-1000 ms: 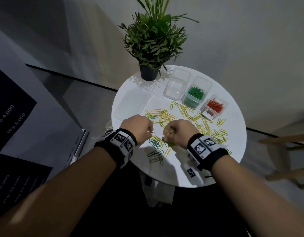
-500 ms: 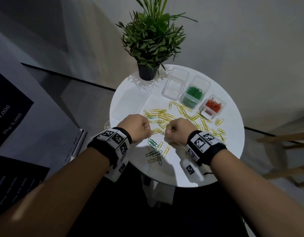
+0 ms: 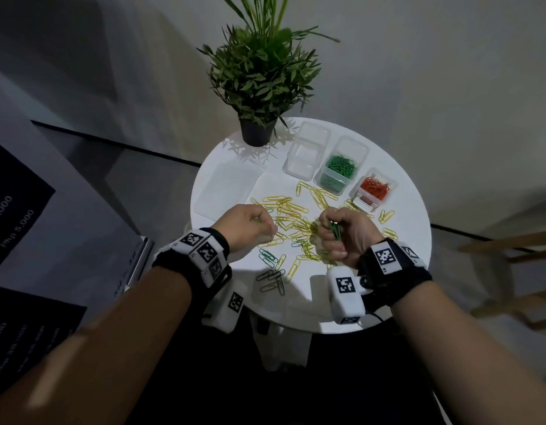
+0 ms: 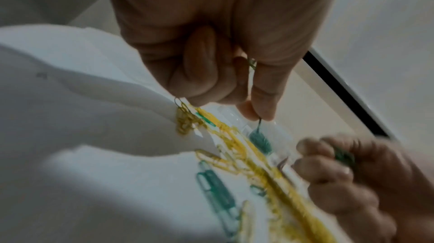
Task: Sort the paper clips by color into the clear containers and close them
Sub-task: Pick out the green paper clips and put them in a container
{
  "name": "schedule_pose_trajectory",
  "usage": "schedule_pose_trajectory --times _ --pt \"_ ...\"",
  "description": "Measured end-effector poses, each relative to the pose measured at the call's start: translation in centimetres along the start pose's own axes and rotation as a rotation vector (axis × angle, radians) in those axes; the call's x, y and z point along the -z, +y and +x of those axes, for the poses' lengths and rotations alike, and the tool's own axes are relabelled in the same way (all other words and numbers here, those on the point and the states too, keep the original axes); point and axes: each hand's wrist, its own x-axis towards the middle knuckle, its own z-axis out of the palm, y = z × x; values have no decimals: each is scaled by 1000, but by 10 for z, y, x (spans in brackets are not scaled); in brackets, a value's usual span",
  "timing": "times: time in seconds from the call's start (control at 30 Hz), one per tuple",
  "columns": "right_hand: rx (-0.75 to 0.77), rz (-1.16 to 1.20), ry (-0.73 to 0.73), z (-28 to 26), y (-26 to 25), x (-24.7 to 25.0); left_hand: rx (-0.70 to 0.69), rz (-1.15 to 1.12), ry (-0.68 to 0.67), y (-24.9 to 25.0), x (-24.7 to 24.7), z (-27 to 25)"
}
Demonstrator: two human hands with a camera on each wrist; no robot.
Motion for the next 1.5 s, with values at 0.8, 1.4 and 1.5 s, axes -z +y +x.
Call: schedule_pose_trajectory --times 0.8,1.4,1.5 --pt "309 -1918 193 15 1 -31 -267 1131 -71 -15 2 -4" --pt "243 -2247 -23 25 -8 -48 -9 284 -84 -21 16 8" --pt "302 -2379 -57 24 -8 -53 134 8 -129 -16 15 2"
